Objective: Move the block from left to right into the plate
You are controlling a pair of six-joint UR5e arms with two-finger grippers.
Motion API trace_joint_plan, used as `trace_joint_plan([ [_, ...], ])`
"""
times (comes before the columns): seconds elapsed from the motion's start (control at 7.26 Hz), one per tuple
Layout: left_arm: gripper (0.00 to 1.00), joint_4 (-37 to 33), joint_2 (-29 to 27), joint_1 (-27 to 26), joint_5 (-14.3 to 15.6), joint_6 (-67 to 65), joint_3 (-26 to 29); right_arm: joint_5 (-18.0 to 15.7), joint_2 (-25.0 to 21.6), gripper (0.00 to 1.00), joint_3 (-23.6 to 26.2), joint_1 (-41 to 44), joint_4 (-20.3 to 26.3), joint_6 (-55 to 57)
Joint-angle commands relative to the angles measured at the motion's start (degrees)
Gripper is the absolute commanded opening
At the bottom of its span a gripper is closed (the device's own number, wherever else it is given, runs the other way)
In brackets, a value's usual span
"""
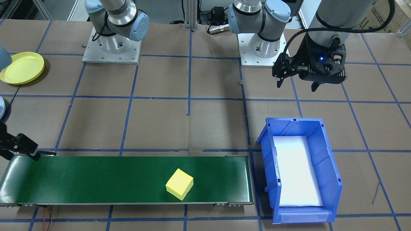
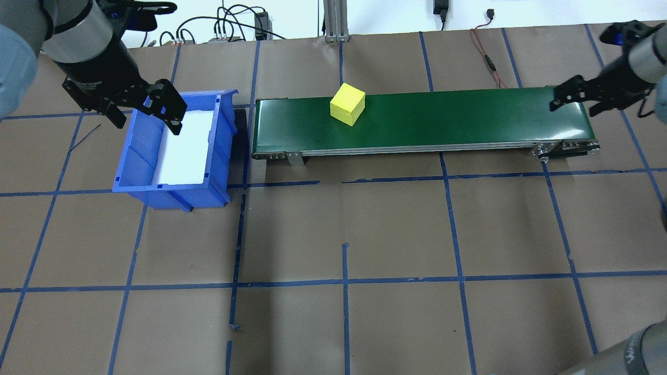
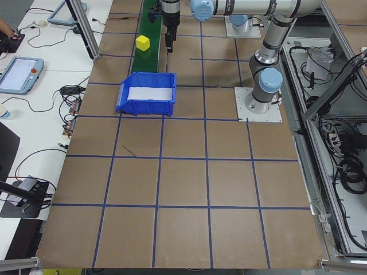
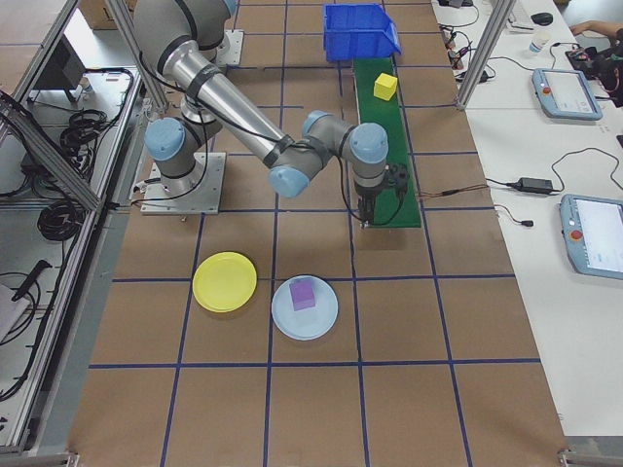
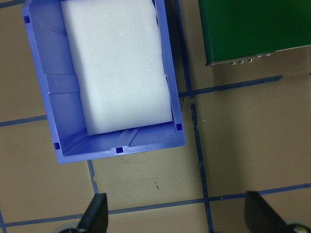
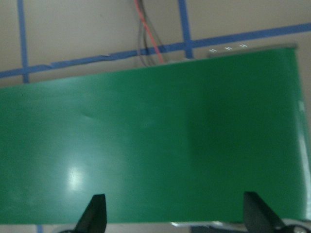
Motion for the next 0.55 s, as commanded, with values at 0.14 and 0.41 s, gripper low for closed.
trace_joint_plan([
  [0.14,1.0,0.2,0.1,0.0,-0.2,0.0,-0.3,8.8,4.2,1.0,-4.1,8.6,-4.5,12.7],
  [0.41,1.0,0.2,0.1,0.0,-0.3,-0.1,-0.4,9.2,4.9,1.0,-4.3,10.0,-5.8,12.8],
])
